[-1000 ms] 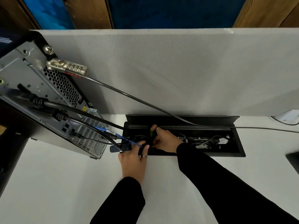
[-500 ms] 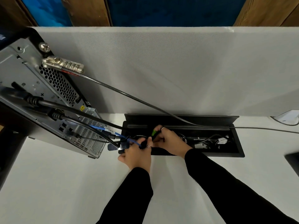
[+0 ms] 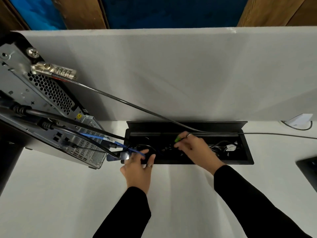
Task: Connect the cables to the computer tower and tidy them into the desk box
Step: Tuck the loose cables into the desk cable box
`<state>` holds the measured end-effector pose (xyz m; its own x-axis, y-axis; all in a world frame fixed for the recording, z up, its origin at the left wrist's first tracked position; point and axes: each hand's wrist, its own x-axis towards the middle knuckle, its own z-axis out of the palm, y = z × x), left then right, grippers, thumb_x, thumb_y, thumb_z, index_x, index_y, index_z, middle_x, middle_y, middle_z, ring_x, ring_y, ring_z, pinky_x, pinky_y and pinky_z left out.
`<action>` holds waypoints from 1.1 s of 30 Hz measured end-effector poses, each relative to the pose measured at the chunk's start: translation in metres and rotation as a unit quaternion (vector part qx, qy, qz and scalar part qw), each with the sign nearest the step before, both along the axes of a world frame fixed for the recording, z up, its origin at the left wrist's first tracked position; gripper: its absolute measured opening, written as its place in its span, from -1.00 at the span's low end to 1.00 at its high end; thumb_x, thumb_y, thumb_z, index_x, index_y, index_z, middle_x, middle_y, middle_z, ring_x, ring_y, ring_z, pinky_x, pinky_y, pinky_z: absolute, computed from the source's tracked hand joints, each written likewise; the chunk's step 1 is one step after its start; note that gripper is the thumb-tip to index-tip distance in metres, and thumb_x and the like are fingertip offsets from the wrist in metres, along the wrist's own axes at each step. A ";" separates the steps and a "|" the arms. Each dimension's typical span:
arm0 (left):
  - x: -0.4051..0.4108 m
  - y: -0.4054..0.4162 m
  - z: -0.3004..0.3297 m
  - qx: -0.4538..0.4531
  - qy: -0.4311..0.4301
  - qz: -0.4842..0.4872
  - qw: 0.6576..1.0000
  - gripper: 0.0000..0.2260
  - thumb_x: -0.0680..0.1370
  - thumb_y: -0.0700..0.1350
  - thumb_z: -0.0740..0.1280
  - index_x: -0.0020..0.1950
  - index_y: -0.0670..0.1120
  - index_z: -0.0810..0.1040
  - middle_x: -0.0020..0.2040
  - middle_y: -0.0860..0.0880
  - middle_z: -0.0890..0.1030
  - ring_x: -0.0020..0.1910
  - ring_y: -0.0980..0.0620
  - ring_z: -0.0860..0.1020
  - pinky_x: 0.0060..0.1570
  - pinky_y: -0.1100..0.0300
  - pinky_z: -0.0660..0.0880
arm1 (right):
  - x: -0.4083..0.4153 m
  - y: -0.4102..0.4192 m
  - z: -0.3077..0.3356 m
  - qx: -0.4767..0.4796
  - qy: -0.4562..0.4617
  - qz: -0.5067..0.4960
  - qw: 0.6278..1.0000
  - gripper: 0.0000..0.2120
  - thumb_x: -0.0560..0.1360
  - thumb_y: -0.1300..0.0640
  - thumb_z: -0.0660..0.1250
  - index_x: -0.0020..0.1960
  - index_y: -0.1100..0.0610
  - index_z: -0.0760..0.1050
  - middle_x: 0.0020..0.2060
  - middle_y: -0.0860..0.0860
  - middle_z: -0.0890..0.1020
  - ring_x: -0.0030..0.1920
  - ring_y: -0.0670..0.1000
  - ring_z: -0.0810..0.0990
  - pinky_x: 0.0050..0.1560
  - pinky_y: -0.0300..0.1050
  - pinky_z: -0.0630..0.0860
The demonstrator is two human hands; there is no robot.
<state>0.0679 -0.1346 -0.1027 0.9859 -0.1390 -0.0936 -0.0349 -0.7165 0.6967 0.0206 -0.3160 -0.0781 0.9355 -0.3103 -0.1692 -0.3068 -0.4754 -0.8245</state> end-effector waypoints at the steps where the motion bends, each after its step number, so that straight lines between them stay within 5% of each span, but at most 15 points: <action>1: -0.008 0.004 -0.002 -0.055 0.004 0.027 0.998 -0.87 0.46 -0.08 0.41 -0.05 -0.01 0.51 -0.19 0.08 0.45 -0.10 -0.01 0.42 -0.01 0.08 0.26 | -0.007 -0.004 0.000 -0.043 -0.011 -0.023 0.999 -0.93 0.53 0.22 0.27 -0.03 0.08 0.48 -0.24 -0.04 0.63 -0.34 -0.27 0.55 -0.26 -0.42 0.43; 3: -0.030 0.008 -0.001 -0.160 0.016 0.075 0.984 -0.81 0.47 -0.21 0.38 -0.13 0.02 0.41 -0.17 0.09 0.43 -0.09 -0.07 0.44 -0.01 -0.07 0.43 | -0.017 -0.010 -0.006 -0.124 -0.013 -0.029 0.992 -0.89 0.55 0.18 0.24 0.06 0.14 0.49 -0.19 0.05 0.64 -0.27 -0.15 0.60 -0.22 -0.29 0.51; 5: -0.047 0.007 0.000 -0.172 -0.042 -0.012 0.984 -0.83 0.49 -0.19 0.28 -0.14 0.09 0.37 -0.13 0.11 0.43 -0.07 0.03 0.43 0.01 0.07 0.44 | -0.024 -0.008 -0.016 -0.207 0.022 0.014 0.978 -0.78 0.55 0.13 0.23 0.18 0.15 0.45 -0.07 0.14 0.63 -0.07 0.09 0.62 -0.02 -0.07 0.54; 8: -0.044 -0.010 -0.008 -0.061 -0.151 -0.230 0.959 -0.82 0.47 -0.09 0.14 0.04 0.04 0.43 -0.01 0.04 0.51 0.02 0.13 0.39 0.09 0.27 0.35 | -0.029 0.004 -0.028 -0.333 0.037 0.054 0.941 -0.68 0.54 0.08 0.24 0.22 0.21 0.46 0.06 0.14 0.63 0.10 0.16 0.57 0.16 -0.01 0.42; 11: -0.022 -0.032 -0.009 0.088 -0.165 -0.326 0.927 -0.70 0.44 -0.04 0.11 0.01 -0.06 0.56 -0.05 -0.01 0.62 -0.04 0.07 0.56 -0.01 0.31 0.49 | -0.034 0.012 -0.036 -0.417 0.012 0.055 0.907 -0.67 0.50 0.07 0.12 0.08 0.18 0.58 0.01 0.07 0.67 0.05 0.12 0.62 0.04 -0.02 0.53; 14: -0.013 -0.044 -0.005 0.198 -0.120 -0.377 0.897 -0.63 0.45 0.01 0.04 -0.14 -0.07 0.62 -0.20 0.01 0.65 -0.27 0.08 0.62 -0.30 0.33 0.53 | -0.041 0.013 -0.042 -0.415 -0.010 0.053 0.908 -0.64 0.51 0.07 0.05 0.10 0.11 0.58 0.04 -0.01 0.66 0.09 0.02 0.61 0.06 -0.10 0.51; 18: -0.005 -0.048 -0.006 0.200 -0.105 -0.395 0.891 -0.61 0.59 0.02 0.00 0.16 -0.15 0.51 0.13 -0.09 0.55 0.06 -0.06 0.55 -0.02 0.15 0.46 | -0.039 0.009 -0.043 -0.393 -0.028 0.081 0.916 -0.67 0.48 0.10 0.06 0.11 0.06 0.52 -0.19 -0.04 0.70 -0.20 -0.03 0.67 -0.17 -0.19 0.53; 21: -0.001 -0.054 -0.003 0.220 -0.079 -0.398 0.887 -0.65 0.60 0.01 0.04 0.17 -0.13 0.50 0.16 -0.08 0.55 0.09 -0.07 0.54 -0.02 0.15 0.44 | -0.036 0.004 -0.035 -0.369 -0.010 0.112 0.923 -0.68 0.51 0.05 0.04 0.17 0.06 0.43 -0.34 0.00 0.67 -0.42 0.03 0.63 -0.44 -0.23 0.47; 25: 0.002 -0.065 -0.001 0.254 -0.029 -0.408 0.877 -0.66 0.60 -0.02 0.06 0.05 -0.16 0.56 0.07 -0.13 0.62 0.04 -0.12 0.57 -0.09 0.17 0.41 | -0.023 -0.003 -0.022 -0.325 0.073 0.182 0.925 -0.66 0.62 0.06 -0.02 0.36 0.08 0.25 -0.06 0.11 0.64 -0.10 0.13 0.63 -0.23 -0.14 0.38; 33: 0.009 -0.073 -0.005 0.285 -0.002 -0.408 0.867 -0.67 0.60 -0.05 0.05 0.07 -0.15 0.56 0.06 -0.17 0.62 0.04 -0.17 0.57 -0.11 0.15 0.38 | -0.014 -0.008 -0.021 -0.215 0.176 0.184 0.943 -0.70 0.63 0.04 -0.05 0.29 0.08 0.29 -0.06 0.14 0.61 -0.09 0.14 0.59 -0.08 0.01 0.49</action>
